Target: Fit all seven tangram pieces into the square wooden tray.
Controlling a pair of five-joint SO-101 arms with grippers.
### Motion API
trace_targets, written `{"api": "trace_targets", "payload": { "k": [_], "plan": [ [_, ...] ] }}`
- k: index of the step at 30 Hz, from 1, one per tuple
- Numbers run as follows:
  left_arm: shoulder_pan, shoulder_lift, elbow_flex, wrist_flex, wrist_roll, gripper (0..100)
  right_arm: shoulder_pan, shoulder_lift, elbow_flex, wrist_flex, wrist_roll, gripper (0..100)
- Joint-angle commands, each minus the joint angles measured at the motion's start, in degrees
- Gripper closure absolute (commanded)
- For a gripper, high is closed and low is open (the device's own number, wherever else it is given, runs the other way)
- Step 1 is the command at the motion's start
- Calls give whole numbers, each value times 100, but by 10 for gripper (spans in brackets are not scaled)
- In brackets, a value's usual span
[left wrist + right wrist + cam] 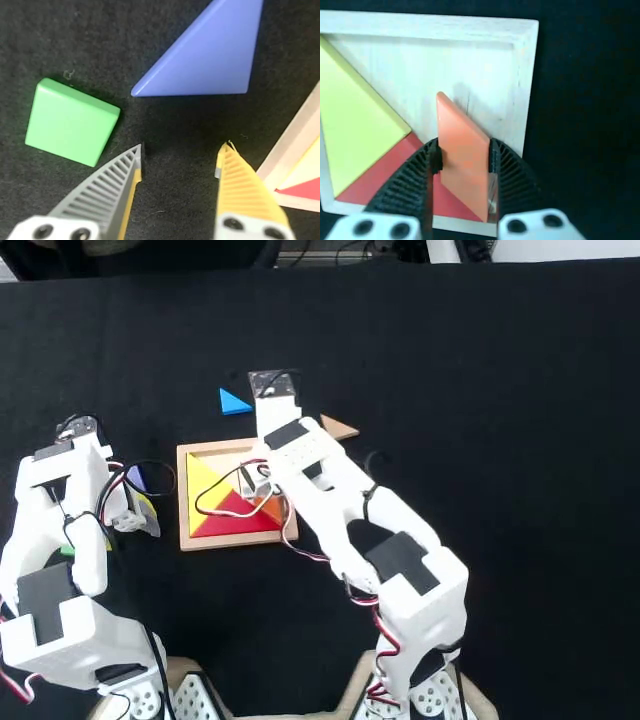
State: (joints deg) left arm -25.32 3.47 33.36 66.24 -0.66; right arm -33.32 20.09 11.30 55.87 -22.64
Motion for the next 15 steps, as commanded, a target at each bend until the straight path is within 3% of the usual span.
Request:
{"api": "trace_targets", "payload": {
  "k": [1, 7, 15],
  "plan": [
    [66, -26, -22, -9, 62, 758, 44, -66, -4, -9, 369, 985],
    [66, -26, -22, -9, 62, 758, 0, -558, 40, 281, 501, 822],
    [66, -26, -22, -9, 62, 758, -26, -1262, 40, 607, 712, 815]
  ]
}}
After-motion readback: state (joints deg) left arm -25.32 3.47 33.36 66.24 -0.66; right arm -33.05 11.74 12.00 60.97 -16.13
